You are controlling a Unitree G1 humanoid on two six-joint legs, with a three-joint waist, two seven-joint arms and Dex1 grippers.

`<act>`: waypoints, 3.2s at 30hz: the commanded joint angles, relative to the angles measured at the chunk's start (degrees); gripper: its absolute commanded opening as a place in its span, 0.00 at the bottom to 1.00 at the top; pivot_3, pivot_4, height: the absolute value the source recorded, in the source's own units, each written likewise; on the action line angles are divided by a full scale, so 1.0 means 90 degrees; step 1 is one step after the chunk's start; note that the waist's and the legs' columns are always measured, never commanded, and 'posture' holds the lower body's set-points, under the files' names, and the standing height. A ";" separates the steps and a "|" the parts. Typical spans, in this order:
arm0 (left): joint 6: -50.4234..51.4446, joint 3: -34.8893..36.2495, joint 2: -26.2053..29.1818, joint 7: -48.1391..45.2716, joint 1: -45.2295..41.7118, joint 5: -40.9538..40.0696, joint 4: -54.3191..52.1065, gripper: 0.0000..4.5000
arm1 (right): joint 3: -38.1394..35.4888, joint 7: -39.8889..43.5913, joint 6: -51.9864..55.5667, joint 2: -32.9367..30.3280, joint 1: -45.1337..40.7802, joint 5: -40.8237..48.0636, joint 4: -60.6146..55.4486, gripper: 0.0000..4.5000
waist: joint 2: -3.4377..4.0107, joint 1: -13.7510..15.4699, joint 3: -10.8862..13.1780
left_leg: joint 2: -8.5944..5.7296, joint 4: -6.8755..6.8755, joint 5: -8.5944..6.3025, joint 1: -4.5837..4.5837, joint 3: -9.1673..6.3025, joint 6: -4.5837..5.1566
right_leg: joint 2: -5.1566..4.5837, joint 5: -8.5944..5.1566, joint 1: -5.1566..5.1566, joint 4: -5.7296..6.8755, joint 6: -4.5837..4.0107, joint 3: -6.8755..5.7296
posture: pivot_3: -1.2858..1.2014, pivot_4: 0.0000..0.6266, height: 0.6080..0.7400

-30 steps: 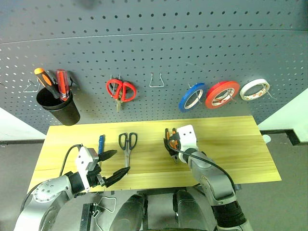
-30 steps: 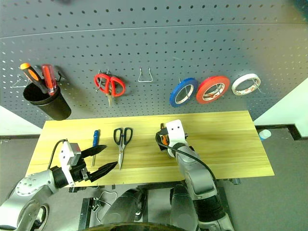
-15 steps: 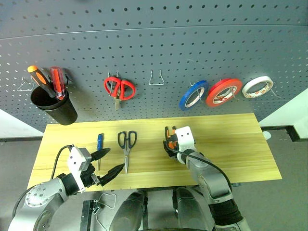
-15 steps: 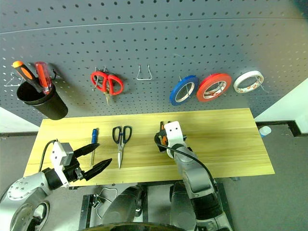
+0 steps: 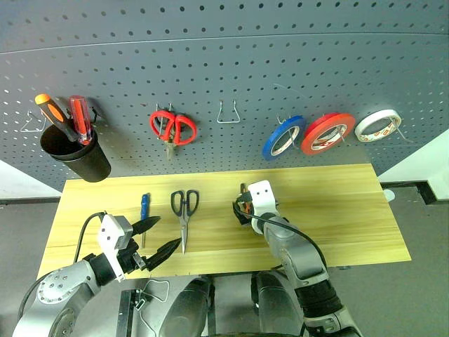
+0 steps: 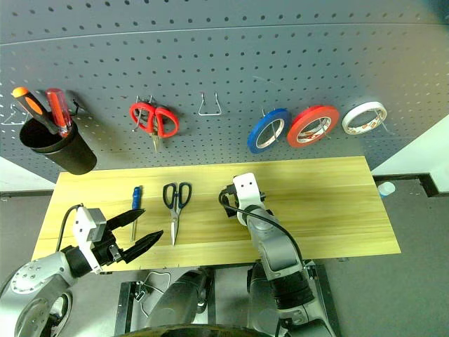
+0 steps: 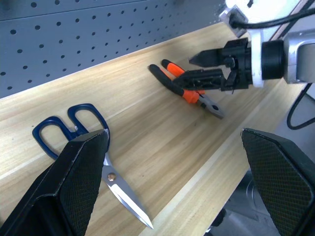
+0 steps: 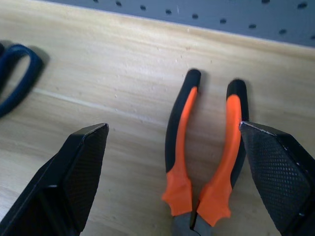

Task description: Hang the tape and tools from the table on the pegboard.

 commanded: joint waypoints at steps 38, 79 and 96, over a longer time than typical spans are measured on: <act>0.0067 0.0036 0.0082 -0.0055 -0.0050 -0.0114 -0.0196 1.00 | -0.0286 -0.0558 0.0401 0.0068 -0.0395 -0.0538 0.0715 0.99 | 0.0002 0.0000 0.0040 | 0.0000 0.0007 0.0002 -0.0079 -0.0002 -0.0004 | -0.0001 0.0001 -0.0073 0.0003 -0.0001 -0.0006 | 0.56 0.49 1.00; 0.0041 -0.0370 0.0111 -0.0439 -0.1229 0.0091 0.0713 1.00 | -0.0510 0.0324 0.0306 -0.0298 0.0011 -0.0109 -0.0166 0.50 | -0.0003 -0.0016 0.0037 | 0.0000 0.0015 0.0003 -0.0083 -0.0004 -0.0005 | -0.0002 0.0003 -0.0073 0.0004 -0.0001 -0.0015 | 0.55 0.41 1.00; -0.0220 -0.0462 0.0280 -0.1129 -0.2147 0.0298 0.2002 1.00 | -0.1270 0.1779 -0.1104 -0.1176 0.1995 0.1003 -0.2361 0.50 | -0.0018 -0.0002 0.0011 | 0.0000 0.0028 0.0003 -0.0083 0.0001 -0.0006 | -0.0002 0.0006 -0.0074 0.0014 0.0002 -0.0020 | 0.54 0.33 1.00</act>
